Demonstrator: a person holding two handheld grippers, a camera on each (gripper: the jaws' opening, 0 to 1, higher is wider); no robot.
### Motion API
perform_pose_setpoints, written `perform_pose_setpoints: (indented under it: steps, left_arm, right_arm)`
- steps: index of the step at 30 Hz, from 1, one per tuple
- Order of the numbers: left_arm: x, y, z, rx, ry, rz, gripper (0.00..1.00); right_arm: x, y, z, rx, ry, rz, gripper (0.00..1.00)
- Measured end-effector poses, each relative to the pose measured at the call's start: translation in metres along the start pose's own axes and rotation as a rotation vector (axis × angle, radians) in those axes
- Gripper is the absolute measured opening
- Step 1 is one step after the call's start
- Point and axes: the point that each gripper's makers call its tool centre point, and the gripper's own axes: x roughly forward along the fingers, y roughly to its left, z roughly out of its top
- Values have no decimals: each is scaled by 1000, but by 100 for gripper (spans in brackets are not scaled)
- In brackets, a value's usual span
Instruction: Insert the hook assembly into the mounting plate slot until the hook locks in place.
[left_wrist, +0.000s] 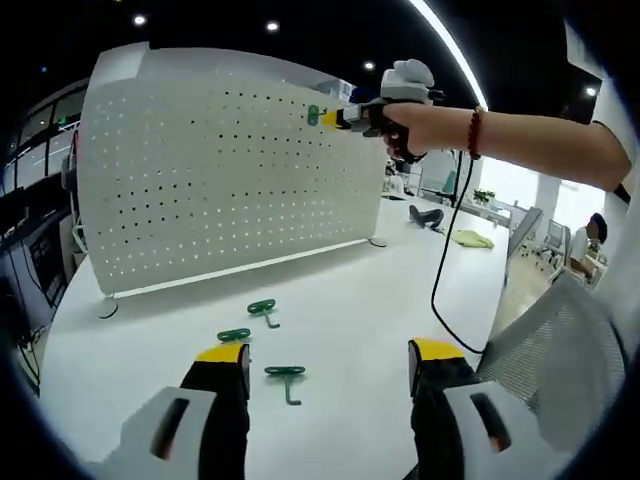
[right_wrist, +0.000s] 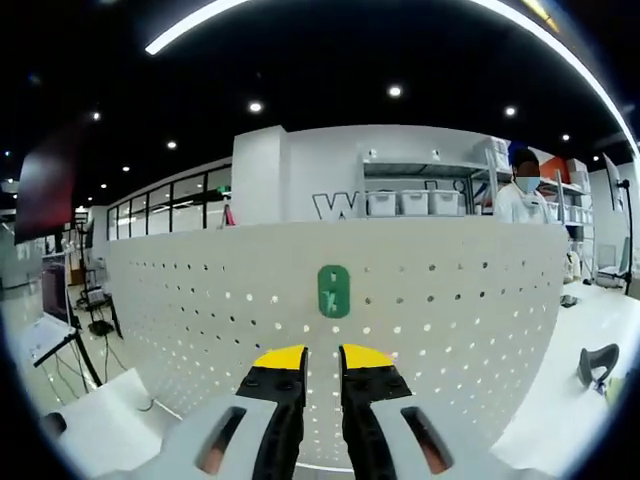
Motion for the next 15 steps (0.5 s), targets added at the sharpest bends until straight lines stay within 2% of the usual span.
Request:
perform_pose_setpoints:
  steps: [6,10,12,13,15]
  left_arm:
    - [0,0,-5,42,38,-18,61]
    - [0,1,-5,32,42,-35,55]
    - [1,3,-9,68,70,-32,54]
    - [1,7,-14,101,102,-21,54]
    - [4,5,-13,90,95,-32,54]
  right_arm:
    - [-12,10,-19,4,31,39,11]
    - [-21,19,-30,-1,45,74,11]
    - [-24,23,-37,21,56,99,11]
    - [-24,24,-39,17,58,103,11]
    - [-29,28,-48,-10,81,115,11]
